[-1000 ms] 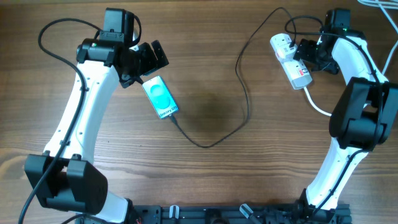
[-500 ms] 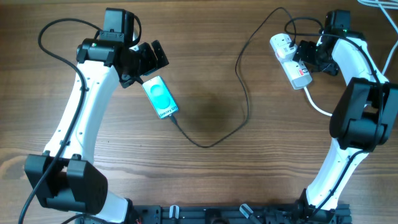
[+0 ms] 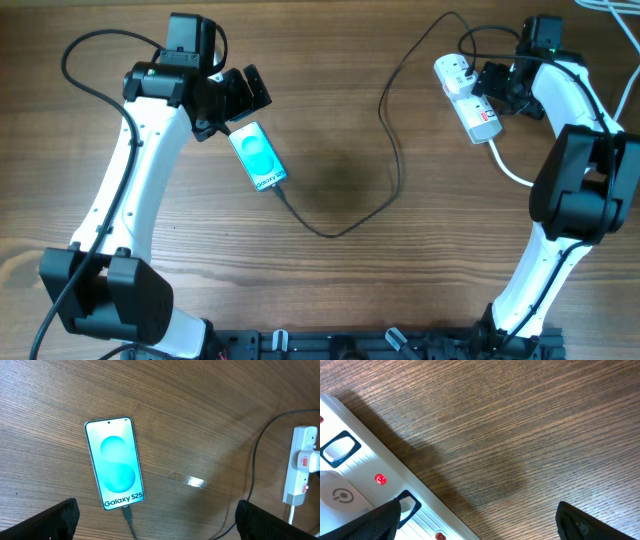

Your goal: Plug charger to phone and switch on socket

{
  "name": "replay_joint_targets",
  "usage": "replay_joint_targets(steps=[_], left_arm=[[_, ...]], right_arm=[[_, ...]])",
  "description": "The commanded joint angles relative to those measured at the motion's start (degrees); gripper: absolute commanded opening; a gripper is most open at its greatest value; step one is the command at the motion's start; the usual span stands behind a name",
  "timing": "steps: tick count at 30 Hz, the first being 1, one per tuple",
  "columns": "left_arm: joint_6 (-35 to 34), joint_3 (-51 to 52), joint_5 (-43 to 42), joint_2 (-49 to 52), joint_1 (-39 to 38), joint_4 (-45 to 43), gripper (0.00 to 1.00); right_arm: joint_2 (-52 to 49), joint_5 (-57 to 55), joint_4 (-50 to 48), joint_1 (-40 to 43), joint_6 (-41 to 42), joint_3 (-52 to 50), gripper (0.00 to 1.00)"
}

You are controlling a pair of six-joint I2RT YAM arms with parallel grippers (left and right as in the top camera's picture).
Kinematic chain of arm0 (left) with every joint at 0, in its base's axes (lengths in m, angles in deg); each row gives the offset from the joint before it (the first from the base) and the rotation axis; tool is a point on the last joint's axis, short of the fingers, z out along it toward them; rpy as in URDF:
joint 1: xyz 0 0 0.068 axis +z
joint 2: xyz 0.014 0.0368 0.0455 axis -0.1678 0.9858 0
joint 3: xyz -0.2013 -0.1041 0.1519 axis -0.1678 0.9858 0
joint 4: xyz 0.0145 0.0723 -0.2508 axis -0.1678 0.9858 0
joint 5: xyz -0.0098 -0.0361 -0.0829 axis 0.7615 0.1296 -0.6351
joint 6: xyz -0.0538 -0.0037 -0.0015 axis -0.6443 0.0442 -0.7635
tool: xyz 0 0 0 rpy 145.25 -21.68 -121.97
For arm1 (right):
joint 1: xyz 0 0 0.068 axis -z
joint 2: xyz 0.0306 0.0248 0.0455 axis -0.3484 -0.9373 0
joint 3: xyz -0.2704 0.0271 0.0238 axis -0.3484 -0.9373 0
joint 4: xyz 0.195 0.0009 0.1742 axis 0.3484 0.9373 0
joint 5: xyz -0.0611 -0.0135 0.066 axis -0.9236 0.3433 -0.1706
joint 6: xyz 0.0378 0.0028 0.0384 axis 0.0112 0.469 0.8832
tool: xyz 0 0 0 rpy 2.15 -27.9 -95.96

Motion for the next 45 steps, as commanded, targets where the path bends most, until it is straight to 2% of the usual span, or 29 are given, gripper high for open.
replay_joint_targets(steps=[1, 45], left_arm=[[0.5, -0.4, 0.5, -1.0, 0.2, 0.0, 1.0], [0.5, -0.4, 0.5, -1.0, 0.2, 0.0, 1.0]], right_arm=[[-0.1, -0.3, -0.2, -0.4, 1.4, -0.9, 1.0], [-5.7, -2.5, 0.8, -0.4, 1.3, -1.0, 0.99]])
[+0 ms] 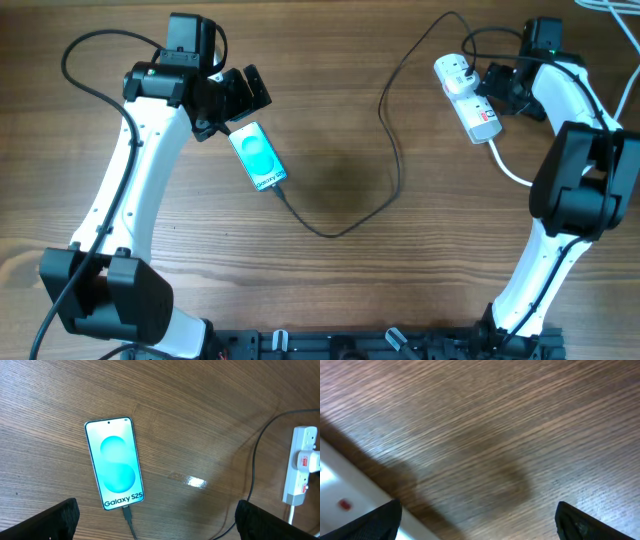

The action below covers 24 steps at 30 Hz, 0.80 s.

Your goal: Plug charger to phone and switch on socket

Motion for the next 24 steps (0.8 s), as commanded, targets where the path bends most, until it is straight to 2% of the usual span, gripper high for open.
replay_joint_targets(steps=[1, 7, 11, 24], left_arm=[[0.5, -0.4, 0.5, -1.0, 0.2, 0.0, 1.0], [0.5, -0.4, 0.5, -1.0, 0.2, 0.0, 1.0], [0.5, -0.4, 0.5, -1.0, 0.2, 0.0, 1.0], [0.5, -0.4, 0.5, -1.0, 0.2, 0.0, 1.0]], right_arm=[[-3.7, 0.9, 1.7, -0.9, -0.5, -1.4, 0.99], [-2.6, 1.0, 1.2, -0.9, -2.1, -0.3, 1.0], [-2.1, 5.6, -0.5, -0.9, -4.9, -0.3, 1.0], [-0.9, 7.0, -1.1, -0.8, -5.0, 0.9, 1.0]])
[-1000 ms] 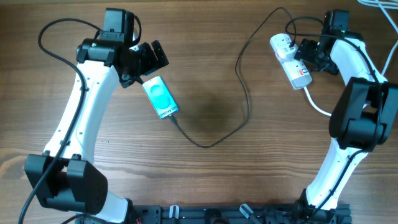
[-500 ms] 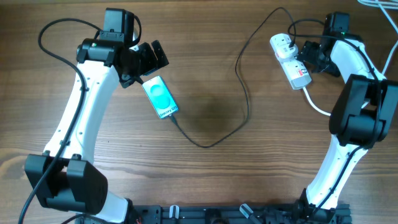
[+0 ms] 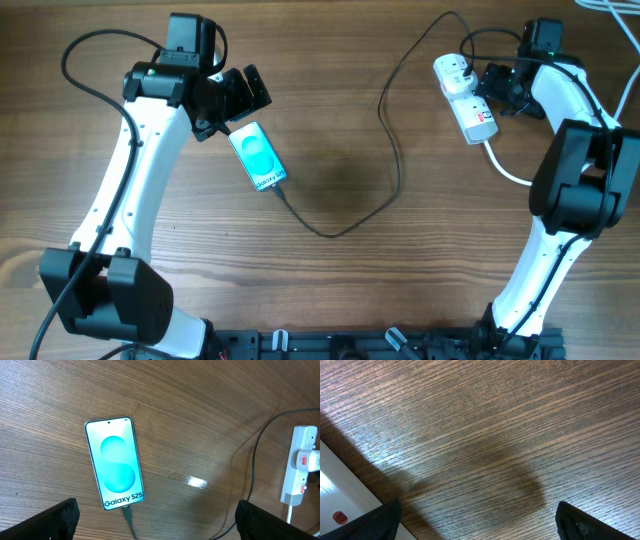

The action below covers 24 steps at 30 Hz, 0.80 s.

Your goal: Plug charger to phone and switch on socket

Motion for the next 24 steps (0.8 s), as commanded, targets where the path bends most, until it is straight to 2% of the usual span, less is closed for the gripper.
replay_joint_targets(steps=[1, 17, 24], left_arm=[[0.5, -0.4, 0.5, -1.0, 0.2, 0.0, 1.0], [0.5, -0.4, 0.5, -1.0, 0.2, 0.0, 1.0], [0.5, -0.4, 0.5, -1.0, 0.2, 0.0, 1.0]], right_arm=[[-0.2, 6.3, 1.6, -1.0, -1.6, 0.9, 1.0], [1.7, 8.0, 0.6, -0.7, -1.4, 0.9, 1.0], [1.7, 13.6, 1.2, -0.7, -1.5, 0.9, 1.0]])
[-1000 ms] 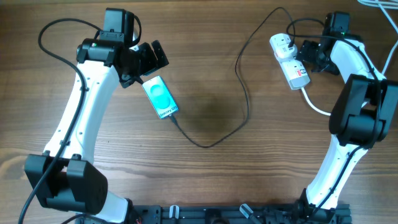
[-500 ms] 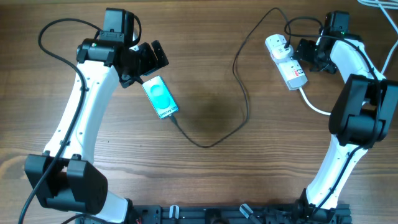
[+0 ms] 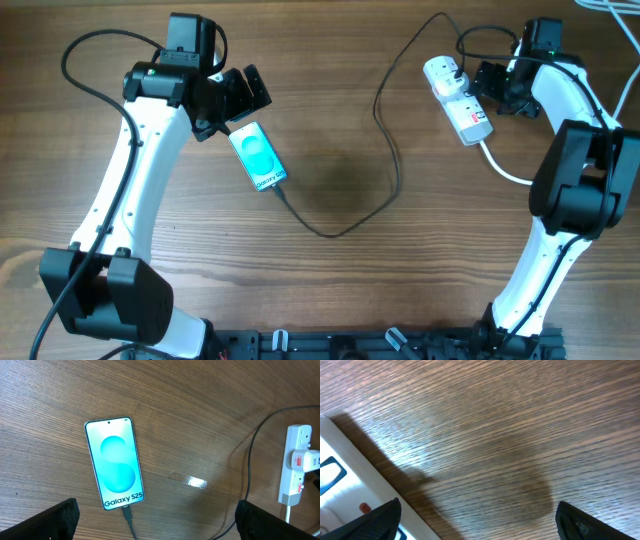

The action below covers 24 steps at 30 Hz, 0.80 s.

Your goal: Plug charger to phone and switch on socket

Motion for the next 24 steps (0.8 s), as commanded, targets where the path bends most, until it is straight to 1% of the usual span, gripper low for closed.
replay_joint_targets(steps=[1, 24], left_arm=[[0.5, -0.4, 0.5, -1.0, 0.2, 0.0, 1.0], [0.5, -0.4, 0.5, -1.0, 0.2, 0.0, 1.0]], right_arm=[[1.5, 5.7, 1.0, -0.6, -0.9, 0.7, 1.0], [1.5, 4.4, 7.6, -0.6, -1.0, 0.6, 1.0]])
